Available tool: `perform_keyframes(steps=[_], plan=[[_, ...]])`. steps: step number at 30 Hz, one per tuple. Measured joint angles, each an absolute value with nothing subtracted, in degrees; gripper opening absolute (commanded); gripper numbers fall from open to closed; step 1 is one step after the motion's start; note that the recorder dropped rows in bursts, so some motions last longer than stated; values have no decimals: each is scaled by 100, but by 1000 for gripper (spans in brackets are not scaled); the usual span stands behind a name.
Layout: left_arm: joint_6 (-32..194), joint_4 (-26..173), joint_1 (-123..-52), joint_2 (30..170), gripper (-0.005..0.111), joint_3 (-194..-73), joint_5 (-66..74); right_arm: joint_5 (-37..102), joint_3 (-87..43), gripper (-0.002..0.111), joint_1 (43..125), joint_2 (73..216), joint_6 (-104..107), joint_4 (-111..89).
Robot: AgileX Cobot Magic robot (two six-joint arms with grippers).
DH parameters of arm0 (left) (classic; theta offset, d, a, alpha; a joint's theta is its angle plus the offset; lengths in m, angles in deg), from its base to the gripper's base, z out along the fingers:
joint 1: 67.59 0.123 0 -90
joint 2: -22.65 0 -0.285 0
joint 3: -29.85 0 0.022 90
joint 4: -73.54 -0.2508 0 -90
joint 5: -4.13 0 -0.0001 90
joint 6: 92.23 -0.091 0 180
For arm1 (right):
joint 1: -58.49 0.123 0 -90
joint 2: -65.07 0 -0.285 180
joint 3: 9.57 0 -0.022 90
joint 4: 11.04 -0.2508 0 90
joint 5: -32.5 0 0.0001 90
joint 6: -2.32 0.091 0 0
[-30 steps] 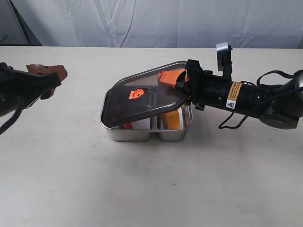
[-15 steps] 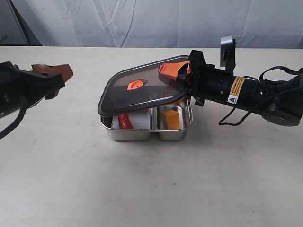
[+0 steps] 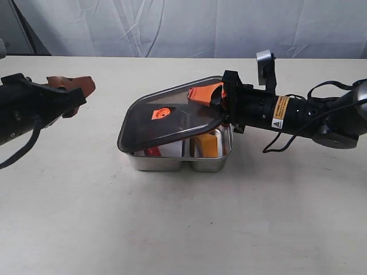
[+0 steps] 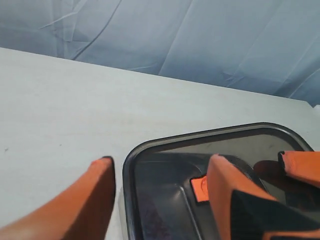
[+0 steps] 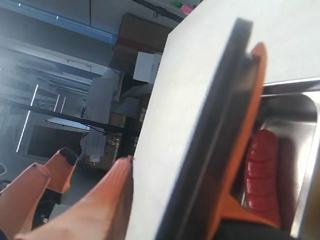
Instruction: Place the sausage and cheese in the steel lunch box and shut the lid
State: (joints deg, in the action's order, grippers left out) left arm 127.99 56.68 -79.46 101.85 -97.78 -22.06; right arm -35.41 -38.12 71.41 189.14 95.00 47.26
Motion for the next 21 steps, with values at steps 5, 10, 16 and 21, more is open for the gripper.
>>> perform_keyframes(steps=[5, 10, 16, 21], plan=[[12799, 5298, -7946, 10386, 50, -9841, -2436, -3018, -3801, -1, 7141, 18914, 9547, 5016], [12799, 4809, -7946, 10881, 34, -10104, -2486, -2570, -3801, -1, 7133, 18914, 9570, 5349], [12799, 4216, -7946, 11678, 23, -10548, -2602, -2570, -3801, -1, 7133, 18914, 9606, 5506], [12799, 3732, -7946, 12329, 20, -10924, -2635, -2484, -3793, -1, 7107, 18914, 9867, 5666]])
